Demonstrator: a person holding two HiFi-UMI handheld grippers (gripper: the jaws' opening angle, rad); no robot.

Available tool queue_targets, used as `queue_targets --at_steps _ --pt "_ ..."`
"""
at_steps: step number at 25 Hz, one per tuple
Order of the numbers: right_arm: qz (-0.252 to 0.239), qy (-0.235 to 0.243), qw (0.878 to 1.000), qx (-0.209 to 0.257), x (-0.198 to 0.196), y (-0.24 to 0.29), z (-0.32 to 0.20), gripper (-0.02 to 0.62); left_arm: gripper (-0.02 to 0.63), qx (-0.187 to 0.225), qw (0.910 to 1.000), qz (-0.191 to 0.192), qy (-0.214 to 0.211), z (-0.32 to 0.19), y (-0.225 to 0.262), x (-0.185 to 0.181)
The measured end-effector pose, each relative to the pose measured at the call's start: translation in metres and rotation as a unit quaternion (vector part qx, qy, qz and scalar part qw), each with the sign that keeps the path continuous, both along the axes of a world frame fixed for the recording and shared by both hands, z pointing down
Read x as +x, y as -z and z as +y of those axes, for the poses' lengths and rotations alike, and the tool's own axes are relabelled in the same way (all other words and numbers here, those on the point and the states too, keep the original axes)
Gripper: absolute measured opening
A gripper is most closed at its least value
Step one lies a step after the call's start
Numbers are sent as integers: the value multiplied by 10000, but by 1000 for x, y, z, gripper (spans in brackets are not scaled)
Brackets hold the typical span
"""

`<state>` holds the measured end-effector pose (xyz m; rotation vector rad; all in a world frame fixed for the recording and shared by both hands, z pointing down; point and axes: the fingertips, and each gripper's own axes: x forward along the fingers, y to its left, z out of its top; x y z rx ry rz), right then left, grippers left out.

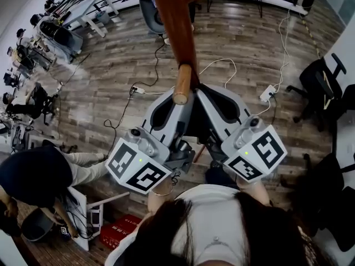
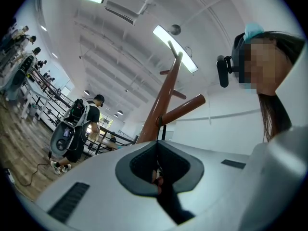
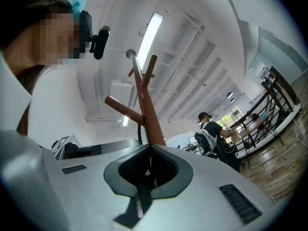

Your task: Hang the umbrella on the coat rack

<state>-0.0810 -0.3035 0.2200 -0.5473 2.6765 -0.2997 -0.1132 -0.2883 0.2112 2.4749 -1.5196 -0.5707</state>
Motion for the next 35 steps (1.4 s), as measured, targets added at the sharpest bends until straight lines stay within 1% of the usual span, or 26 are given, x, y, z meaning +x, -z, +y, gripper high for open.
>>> queue_targets --at_steps 12,23,30,35 --pt "47 69 9999 79 2 0 4 37 12 25 10000 12 43 3 0 3" --pt "212 46 9996 158 -3 2 12 37 12 45 10000 28 -47 11 3 0" --pt "244 -70 9995 180 -3 2 15 37 12 1 10000 11 -60 13 0 -2" --pt "233 -176 9994 181 4 0 18 38 12 -10 10000 22 -78 18 -2 1"
